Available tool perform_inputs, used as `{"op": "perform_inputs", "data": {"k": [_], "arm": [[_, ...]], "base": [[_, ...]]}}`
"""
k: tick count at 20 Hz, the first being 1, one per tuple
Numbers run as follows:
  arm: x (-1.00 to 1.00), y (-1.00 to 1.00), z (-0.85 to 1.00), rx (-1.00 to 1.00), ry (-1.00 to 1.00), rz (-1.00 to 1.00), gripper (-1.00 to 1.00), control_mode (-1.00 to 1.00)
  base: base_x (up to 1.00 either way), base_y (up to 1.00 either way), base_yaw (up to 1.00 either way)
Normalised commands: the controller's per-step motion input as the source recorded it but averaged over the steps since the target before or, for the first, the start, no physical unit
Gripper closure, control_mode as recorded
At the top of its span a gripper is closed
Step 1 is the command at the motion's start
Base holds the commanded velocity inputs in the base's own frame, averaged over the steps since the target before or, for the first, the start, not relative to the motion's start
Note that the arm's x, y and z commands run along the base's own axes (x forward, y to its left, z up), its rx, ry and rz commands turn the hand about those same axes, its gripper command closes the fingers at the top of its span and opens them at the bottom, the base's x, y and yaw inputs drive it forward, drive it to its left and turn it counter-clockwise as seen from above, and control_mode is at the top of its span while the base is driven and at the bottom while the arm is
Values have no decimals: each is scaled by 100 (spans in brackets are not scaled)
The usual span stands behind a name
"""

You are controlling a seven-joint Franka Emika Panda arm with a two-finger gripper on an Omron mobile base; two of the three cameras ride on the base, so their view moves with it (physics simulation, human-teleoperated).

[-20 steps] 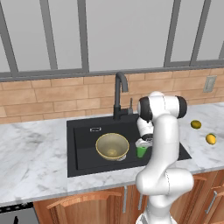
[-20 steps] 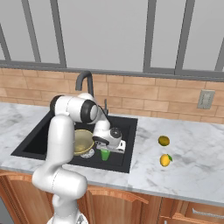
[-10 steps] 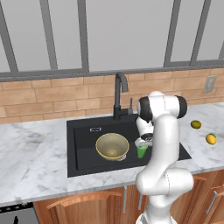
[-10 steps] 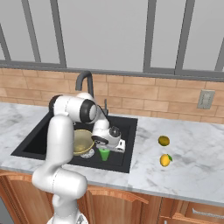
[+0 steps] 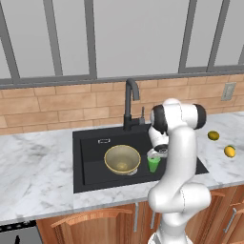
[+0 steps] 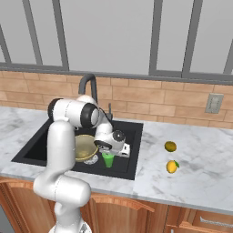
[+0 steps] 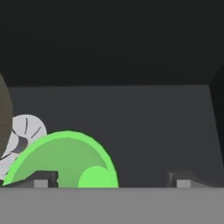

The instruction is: Remove the lemon and orange from the sink. Then move the bowl and cup from the counter to the sink for washing.

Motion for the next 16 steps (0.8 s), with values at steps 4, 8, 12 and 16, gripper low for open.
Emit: {"op": "perform_inputs", "data": {"k": [4, 8, 12, 16], "arm": [[-7, 0, 24, 0, 0, 0, -100, -100], [-11, -2, 30, 0, 0, -1, -100, -100], [-14, -10, 36, 0, 0, -3, -100, -100], [-15, -9, 39, 0, 0, -2, -100, -100]], "base": [[0, 0, 0], [0, 0, 0], [0, 0, 0], [0, 0, 0]]}}
